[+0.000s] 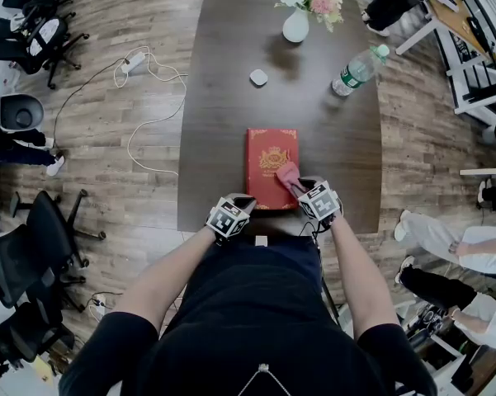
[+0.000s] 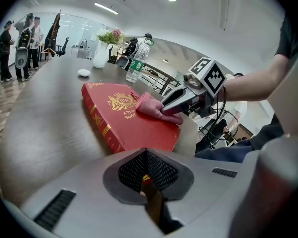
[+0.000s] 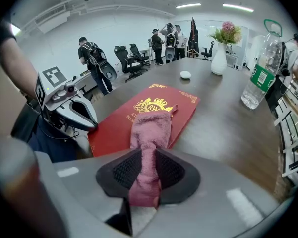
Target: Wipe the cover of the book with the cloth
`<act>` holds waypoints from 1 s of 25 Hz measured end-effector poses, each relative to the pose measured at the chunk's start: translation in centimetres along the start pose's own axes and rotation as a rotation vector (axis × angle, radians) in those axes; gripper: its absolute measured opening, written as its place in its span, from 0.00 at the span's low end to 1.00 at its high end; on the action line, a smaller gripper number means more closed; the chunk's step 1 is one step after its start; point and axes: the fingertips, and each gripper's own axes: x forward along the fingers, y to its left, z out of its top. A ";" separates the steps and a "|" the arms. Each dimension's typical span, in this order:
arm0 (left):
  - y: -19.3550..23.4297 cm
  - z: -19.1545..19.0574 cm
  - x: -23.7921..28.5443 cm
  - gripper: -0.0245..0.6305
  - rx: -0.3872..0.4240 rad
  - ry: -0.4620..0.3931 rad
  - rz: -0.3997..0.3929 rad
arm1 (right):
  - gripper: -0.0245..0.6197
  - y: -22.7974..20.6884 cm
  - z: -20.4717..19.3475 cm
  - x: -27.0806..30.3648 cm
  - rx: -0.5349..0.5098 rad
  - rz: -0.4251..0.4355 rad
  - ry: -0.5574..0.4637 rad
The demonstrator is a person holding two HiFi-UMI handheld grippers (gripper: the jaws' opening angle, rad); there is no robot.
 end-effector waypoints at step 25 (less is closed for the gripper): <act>0.0 0.0 0.0 0.03 -0.028 -0.018 0.017 | 0.19 6.9 4.9 4.3 -0.124 0.145 -0.012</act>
